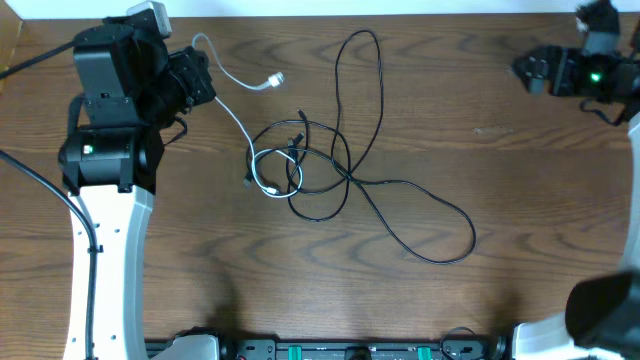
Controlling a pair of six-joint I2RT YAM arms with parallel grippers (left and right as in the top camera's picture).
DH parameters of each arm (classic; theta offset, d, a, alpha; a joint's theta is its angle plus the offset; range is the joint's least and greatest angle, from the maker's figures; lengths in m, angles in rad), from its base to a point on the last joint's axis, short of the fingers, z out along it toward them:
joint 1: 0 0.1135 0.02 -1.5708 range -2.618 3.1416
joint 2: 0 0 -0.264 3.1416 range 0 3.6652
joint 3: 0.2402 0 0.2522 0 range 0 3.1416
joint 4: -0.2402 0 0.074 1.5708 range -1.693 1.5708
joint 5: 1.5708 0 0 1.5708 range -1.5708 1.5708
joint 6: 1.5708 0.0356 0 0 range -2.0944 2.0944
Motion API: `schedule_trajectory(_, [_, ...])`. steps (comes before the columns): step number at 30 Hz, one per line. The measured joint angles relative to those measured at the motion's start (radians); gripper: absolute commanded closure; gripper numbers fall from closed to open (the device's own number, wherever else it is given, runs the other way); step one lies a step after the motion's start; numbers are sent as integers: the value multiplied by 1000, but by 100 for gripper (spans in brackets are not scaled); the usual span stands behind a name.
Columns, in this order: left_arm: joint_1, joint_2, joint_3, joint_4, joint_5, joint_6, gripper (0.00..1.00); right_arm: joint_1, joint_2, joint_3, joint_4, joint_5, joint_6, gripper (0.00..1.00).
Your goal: Untangle cables
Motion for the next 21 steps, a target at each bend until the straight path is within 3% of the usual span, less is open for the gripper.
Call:
schedule_trajectory(5, [0, -2, 0, 60, 0, -11, 93, 180, -12, 12, 17, -14, -12, 9])
schedule_trajectory(21, [0, -193, 0, 200, 26, -117, 93, 584, 264, 9, 193, -19, -24, 17])
